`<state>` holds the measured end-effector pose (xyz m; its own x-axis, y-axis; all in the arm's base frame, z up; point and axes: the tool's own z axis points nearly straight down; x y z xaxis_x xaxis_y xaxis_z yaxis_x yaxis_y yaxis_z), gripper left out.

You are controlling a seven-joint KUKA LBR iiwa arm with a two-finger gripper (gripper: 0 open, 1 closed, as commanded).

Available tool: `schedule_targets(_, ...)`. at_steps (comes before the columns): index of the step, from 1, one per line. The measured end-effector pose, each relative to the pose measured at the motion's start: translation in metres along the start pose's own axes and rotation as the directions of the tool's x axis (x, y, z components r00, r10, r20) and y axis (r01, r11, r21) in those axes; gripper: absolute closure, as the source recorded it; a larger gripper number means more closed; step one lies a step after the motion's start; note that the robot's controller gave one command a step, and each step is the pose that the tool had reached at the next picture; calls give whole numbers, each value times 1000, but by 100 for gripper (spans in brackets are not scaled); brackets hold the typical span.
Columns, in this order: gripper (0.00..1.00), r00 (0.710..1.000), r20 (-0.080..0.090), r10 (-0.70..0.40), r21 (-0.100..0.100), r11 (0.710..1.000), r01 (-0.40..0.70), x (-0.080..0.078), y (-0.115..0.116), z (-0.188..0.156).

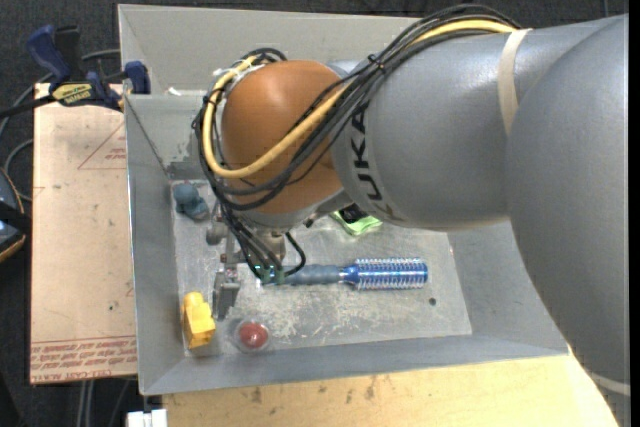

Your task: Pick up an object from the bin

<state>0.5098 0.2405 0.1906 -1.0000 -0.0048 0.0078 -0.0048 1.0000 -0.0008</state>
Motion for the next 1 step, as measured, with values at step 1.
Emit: schedule_targets(1, 0, 997, 18, -70, -4, 998, 70, 23, 12, 107)
